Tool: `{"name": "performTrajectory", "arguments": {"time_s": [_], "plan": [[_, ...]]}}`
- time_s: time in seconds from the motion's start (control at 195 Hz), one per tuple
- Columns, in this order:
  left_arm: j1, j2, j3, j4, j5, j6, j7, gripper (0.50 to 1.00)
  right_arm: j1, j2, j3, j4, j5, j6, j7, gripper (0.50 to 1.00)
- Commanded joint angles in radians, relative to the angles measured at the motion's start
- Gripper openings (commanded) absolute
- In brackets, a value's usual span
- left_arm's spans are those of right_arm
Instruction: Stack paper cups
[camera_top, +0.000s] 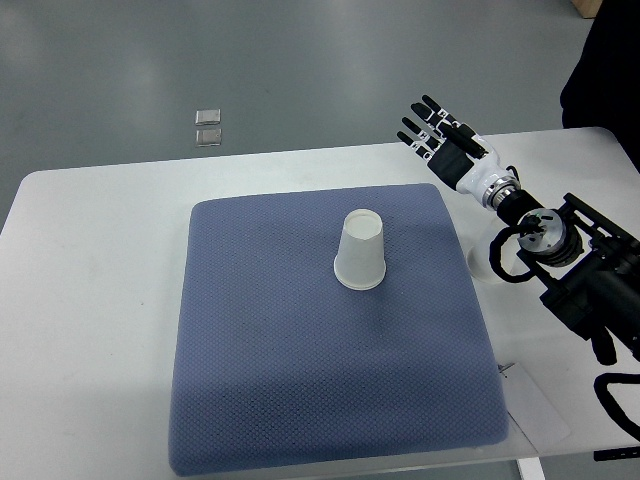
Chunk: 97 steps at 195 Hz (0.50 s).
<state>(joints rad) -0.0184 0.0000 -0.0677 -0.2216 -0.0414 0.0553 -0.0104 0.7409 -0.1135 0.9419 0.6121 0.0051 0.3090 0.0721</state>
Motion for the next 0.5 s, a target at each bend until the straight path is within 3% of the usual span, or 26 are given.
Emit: {"name": "performTrajectory", "arguments": {"time_s": [0.0,0.493], "plan": [[0.0,0.0,-0.001,-0.002,0.0,0.0,0.0,1.0,0.0,-0.002,0.0,0.0,0.0,0.001,0.0,0.928],[0.0,0.0,0.0,-0.007,0.0,0.0,0.0,1.0,0.028,-0.018,-0.06,0.001,-0.031,0.03,-0.006,0.928]]}}
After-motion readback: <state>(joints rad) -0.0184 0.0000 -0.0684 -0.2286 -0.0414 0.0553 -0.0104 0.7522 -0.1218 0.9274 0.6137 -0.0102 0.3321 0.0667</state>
